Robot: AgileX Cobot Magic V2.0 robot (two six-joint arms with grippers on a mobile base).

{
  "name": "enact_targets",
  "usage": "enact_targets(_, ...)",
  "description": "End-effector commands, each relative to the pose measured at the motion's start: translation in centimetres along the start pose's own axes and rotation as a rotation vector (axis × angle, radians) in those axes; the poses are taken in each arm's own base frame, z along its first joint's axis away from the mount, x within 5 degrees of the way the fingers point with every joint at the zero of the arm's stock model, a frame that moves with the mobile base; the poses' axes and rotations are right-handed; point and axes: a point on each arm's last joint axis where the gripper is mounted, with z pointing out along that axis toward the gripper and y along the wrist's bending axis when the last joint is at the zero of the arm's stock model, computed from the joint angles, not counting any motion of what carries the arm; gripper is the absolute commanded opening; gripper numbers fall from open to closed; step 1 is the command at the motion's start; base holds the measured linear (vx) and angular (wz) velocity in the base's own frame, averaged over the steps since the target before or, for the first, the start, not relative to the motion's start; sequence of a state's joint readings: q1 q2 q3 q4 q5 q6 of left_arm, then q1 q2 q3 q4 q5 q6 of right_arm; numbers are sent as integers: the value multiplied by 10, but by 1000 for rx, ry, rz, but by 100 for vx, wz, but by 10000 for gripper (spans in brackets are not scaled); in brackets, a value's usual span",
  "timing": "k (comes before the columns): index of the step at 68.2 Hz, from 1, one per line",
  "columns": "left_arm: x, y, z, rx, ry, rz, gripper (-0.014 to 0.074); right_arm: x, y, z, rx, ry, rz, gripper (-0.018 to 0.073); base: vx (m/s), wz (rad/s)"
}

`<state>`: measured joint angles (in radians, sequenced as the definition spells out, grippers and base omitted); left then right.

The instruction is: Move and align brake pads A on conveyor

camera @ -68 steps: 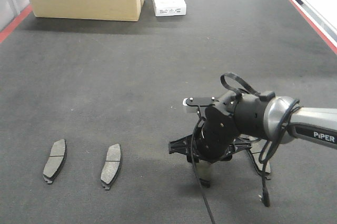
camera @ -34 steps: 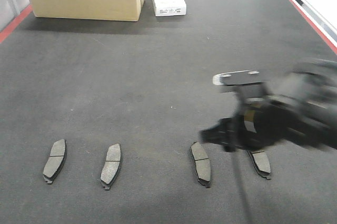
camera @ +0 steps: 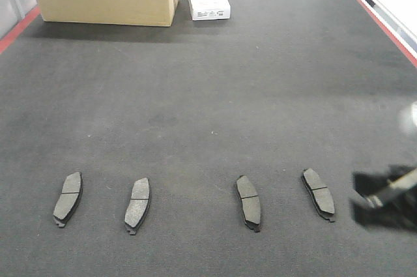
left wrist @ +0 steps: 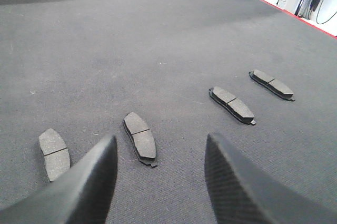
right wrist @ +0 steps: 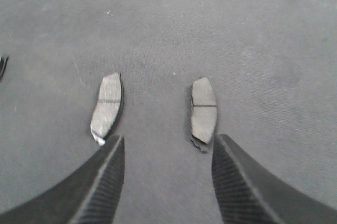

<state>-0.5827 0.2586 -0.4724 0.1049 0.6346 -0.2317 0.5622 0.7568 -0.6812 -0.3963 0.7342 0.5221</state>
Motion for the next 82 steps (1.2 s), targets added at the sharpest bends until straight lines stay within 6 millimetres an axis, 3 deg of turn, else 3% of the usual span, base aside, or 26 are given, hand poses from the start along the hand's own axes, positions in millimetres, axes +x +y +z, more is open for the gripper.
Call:
enact_targets(1,-13,-3,-2,23,-76,-2,377,4,-2,-15,-54,-130,-53,361,0,0)
enact_targets(17,-12,-3,-2,22,-72,-2,377,45,-15,-52,-160,-398,-32,341,0,0)
enact_targets(28,-12,-3,-2,21,-72,-1,377,65,-22,-58,-161,-479,-34,337,0,0)
enact_targets(44,-12,-3,-2,22,-71,-2,343,64,-22,-63,-181,-545,-33,296,0,0)
enact_targets(51,-12,-3,-2,22,-68,-3,197,63,-21,-64,-187,-560,-34,136,0,0)
enact_targets(57,-13,-3,-2,23,-75,-3,-10,62,-21,-65,-194,-576,-34,-18,0,0)
enact_targets(82,-13,-3,-2,23,-78,-1,-8,61,-20,-66,-205,-584,-22,-12,0,0)
